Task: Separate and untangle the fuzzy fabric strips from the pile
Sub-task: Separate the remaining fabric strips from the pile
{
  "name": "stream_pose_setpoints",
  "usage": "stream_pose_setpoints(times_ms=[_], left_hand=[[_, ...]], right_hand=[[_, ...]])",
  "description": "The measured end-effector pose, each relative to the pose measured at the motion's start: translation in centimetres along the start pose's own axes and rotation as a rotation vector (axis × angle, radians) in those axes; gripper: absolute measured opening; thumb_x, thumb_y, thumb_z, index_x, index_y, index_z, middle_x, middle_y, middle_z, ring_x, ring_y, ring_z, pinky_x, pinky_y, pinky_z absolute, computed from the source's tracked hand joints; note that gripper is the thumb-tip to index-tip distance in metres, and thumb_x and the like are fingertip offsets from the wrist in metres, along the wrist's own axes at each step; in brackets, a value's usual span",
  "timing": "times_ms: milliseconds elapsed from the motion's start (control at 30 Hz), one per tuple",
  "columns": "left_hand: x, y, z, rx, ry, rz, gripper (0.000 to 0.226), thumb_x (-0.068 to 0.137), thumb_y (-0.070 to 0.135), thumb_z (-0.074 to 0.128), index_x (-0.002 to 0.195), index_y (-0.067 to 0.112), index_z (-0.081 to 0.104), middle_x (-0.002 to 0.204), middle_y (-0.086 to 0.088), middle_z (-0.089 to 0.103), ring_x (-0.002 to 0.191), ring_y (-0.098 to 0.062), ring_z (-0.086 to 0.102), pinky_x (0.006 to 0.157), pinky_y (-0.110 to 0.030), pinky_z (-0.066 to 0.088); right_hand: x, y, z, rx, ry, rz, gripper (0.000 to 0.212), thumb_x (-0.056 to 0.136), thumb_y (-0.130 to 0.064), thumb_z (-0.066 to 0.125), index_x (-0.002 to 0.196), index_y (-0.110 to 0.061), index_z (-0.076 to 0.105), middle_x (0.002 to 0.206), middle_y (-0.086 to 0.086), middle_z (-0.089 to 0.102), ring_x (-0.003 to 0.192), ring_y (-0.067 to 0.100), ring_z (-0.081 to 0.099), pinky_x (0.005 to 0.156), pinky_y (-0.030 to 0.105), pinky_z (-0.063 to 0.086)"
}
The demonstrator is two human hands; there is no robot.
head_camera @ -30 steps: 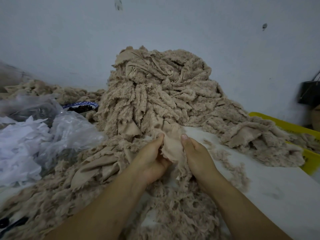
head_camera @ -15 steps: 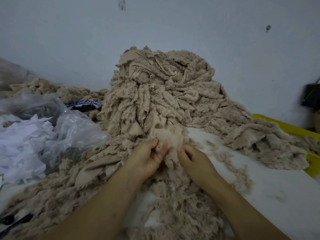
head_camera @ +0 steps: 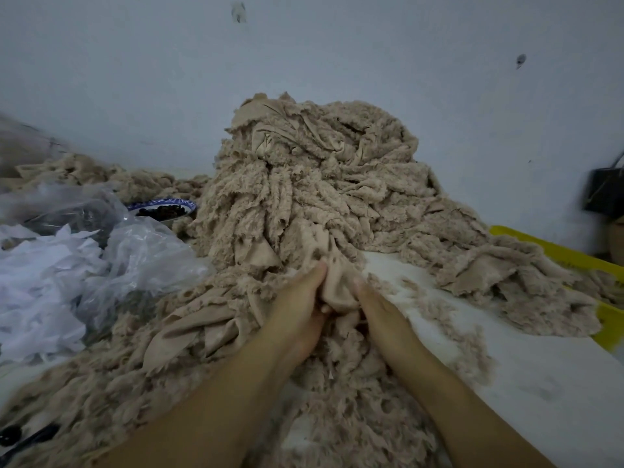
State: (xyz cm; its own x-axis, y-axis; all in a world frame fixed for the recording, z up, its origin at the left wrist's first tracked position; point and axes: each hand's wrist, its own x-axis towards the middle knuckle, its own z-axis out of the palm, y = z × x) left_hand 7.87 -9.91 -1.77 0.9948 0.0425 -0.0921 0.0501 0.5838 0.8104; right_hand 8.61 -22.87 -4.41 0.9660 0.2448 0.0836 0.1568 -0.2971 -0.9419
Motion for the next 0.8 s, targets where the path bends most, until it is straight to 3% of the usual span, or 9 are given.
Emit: stream_pose_setpoints(times_ms=[67, 167, 233, 333, 467, 567, 700, 800], left_hand=[[-0.6, -1.0, 0.5, 0.213, -0.083, 0.013, 0.033, 0.101, 0.026, 0.055, 0.098, -0.005, 0.067, 0.070, -0.011, 0.070, 0.057, -0.014, 0.065, 0.050, -0.020, 0.049], [-1.1, -1.9, 0.8, 0.468, -0.170, 0.003, 0.035, 0.099, 0.038, 0.057, 0.085, 0.007, 0.065, 0.061, -0.006, 0.065, 0.052, -0.010, 0.061, 0.050, -0.020, 0.047], [-1.3, -2.0, 1.0, 0.481, -0.197, 0.014, 0.030, 0.099, 0.037, 0.058, 0.084, 0.012, 0.066, 0.062, -0.002, 0.067, 0.051, -0.007, 0.060, 0.048, -0.018, 0.046], [-1.4, -2.0, 1.1, 0.458, -0.119, -0.021, 0.030, 0.098, 0.036, 0.059, 0.077, 0.016, 0.070, 0.057, -0.002, 0.064, 0.046, -0.010, 0.056, 0.044, -0.020, 0.043], [-0.7, -1.8, 0.8, 0.249, 0.114, -0.095, 0.036, 0.094, 0.038, 0.061, 0.100, 0.004, 0.070, 0.055, -0.006, 0.057, 0.043, -0.016, 0.051, 0.044, -0.025, 0.041], [-0.4, -1.2, 0.5, 0.003, 0.198, -0.087, 0.024, 0.096, 0.027, 0.063, 0.106, 0.006, 0.070, 0.073, -0.006, 0.068, 0.049, -0.013, 0.062, 0.046, -0.024, 0.052], [-0.3, -0.2, -0.2, -0.210, 0.069, -0.181, 0.009, 0.098, 0.005, 0.055, 0.095, -0.002, 0.061, 0.064, -0.009, 0.064, 0.045, -0.012, 0.060, 0.044, -0.022, 0.054], [-0.2, 0.3, -0.7, -0.263, -0.017, -0.234, 0.010, 0.093, 0.006, 0.062, 0.096, -0.003, 0.065, 0.090, -0.017, 0.069, 0.064, -0.019, 0.067, 0.052, -0.023, 0.057]], right_hand=[[0.4, 0.2, -0.3, 0.141, 0.004, 0.020, 0.065, 0.079, -0.087, 0.037, 0.103, -0.038, 0.073, 0.096, -0.014, 0.075, 0.094, 0.002, 0.069, 0.087, 0.027, 0.048], [0.9, 0.1, -1.1, 0.450, 0.091, 0.122, 0.048, 0.092, -0.061, 0.052, 0.106, -0.021, 0.075, 0.091, -0.004, 0.076, 0.086, 0.006, 0.070, 0.074, 0.022, 0.049], [1.2, 0.0, -1.7, 0.581, 0.146, 0.171, 0.037, 0.099, -0.041, 0.053, 0.112, -0.012, 0.072, 0.102, 0.006, 0.076, 0.091, 0.011, 0.072, 0.071, 0.022, 0.051], [1.4, 0.0, -1.8, 0.669, 0.233, 0.214, 0.035, 0.100, -0.036, 0.054, 0.116, -0.007, 0.067, 0.106, 0.013, 0.074, 0.096, 0.020, 0.072, 0.073, 0.030, 0.056], [1.7, -0.3, -1.8, 0.732, 0.318, 0.180, 0.032, 0.100, -0.029, 0.056, 0.115, -0.003, 0.062, 0.109, 0.019, 0.072, 0.097, 0.031, 0.071, 0.079, 0.043, 0.058], [1.6, -0.2, -1.5, 0.690, 0.308, 0.157, 0.019, 0.097, -0.025, 0.061, 0.095, -0.007, 0.057, 0.102, 0.015, 0.071, 0.090, 0.027, 0.071, 0.086, 0.049, 0.057], [1.3, -0.4, -1.4, 0.659, 0.296, 0.111, 0.021, 0.094, -0.024, 0.064, 0.085, -0.016, 0.047, 0.092, 0.013, 0.060, 0.086, 0.028, 0.062, 0.086, 0.051, 0.053], [1.1, -0.3, -1.4, 0.607, 0.260, 0.080, 0.021, 0.096, -0.022, 0.063, 0.085, -0.015, 0.045, 0.093, 0.015, 0.059, 0.087, 0.029, 0.060, 0.086, 0.056, 0.051]])
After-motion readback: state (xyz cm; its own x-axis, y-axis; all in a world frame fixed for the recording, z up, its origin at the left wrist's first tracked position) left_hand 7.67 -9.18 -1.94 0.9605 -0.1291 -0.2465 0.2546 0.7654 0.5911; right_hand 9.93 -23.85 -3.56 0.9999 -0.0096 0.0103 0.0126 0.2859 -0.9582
